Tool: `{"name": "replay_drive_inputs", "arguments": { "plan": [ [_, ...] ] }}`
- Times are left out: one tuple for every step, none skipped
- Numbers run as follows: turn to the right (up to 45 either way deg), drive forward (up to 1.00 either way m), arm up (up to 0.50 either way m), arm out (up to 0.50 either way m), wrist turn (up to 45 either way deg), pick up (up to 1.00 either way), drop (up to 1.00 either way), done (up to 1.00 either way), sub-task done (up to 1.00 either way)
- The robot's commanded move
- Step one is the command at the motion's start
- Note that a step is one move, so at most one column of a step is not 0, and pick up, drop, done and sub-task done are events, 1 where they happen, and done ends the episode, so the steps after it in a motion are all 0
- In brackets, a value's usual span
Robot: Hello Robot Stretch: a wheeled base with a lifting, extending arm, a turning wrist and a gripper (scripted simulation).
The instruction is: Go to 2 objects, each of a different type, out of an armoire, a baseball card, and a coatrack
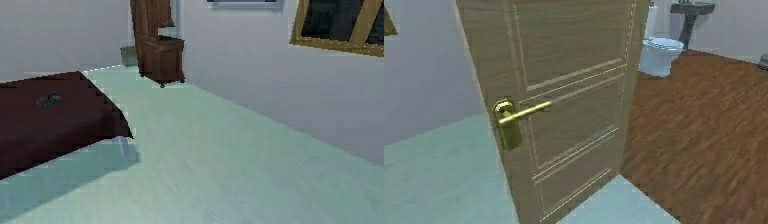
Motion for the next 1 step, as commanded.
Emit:
{"name": "replay_drive_inputs", "arguments": {
  "plan": [
    [0.0,1.0,0.0,0.0,0.0,0.0,0.0,0.0,0.0]
  ]
}}
